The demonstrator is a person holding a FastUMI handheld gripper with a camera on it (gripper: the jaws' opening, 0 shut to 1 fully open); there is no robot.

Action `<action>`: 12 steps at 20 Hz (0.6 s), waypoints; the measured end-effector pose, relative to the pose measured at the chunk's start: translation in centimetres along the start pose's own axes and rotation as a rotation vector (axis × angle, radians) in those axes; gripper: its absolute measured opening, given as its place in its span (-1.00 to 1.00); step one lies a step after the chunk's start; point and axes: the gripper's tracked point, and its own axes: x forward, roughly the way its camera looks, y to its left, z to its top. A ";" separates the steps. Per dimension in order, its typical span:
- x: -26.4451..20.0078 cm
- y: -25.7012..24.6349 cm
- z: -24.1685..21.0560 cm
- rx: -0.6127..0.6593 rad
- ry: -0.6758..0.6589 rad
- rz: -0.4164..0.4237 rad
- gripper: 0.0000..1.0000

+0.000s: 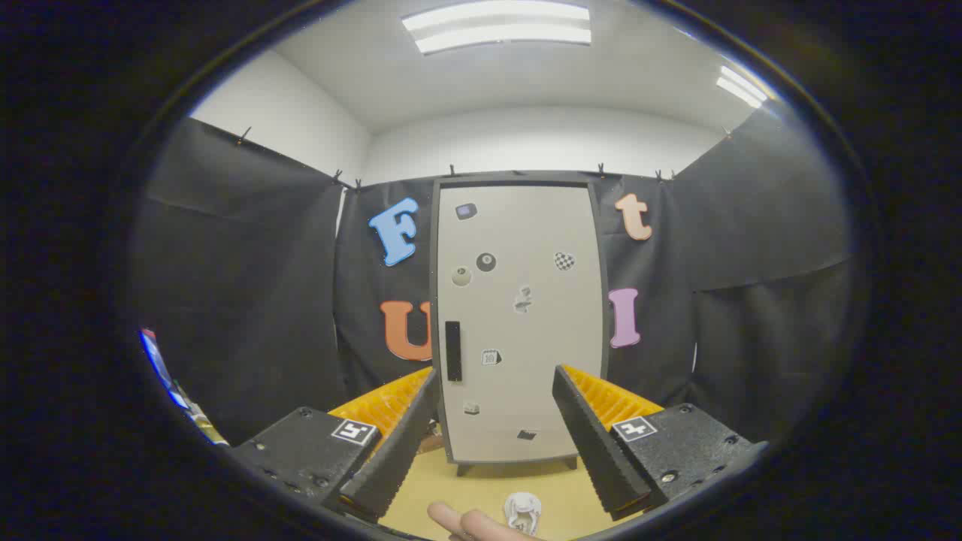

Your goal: Open the shoe cabinet door, grab the shoes and put them into the shoe cabinet, then close the shoe cabinet door.

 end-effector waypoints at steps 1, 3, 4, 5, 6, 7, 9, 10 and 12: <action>0.0 -0.2 0.0 0.010 -0.007 -0.006 0.98; 0.4 0.2 -1.3 0.025 0.032 0.023 0.97; 0.5 0.6 -2.1 0.039 0.065 0.045 0.97; 0.8 1.1 -2.4 0.057 0.086 0.077 0.98; 1.2 1.3 -2.8 0.056 0.104 0.089 0.98; 1.7 0.8 -2.9 0.053 0.106 0.078 0.98; 3.1 0.3 -3.0 0.056 0.094 0.058 0.98; 3.8 0.2 -3.3 0.057 0.105 0.047 0.98; 5.0 -0.3 -3.5 0.052 0.102 0.022 0.98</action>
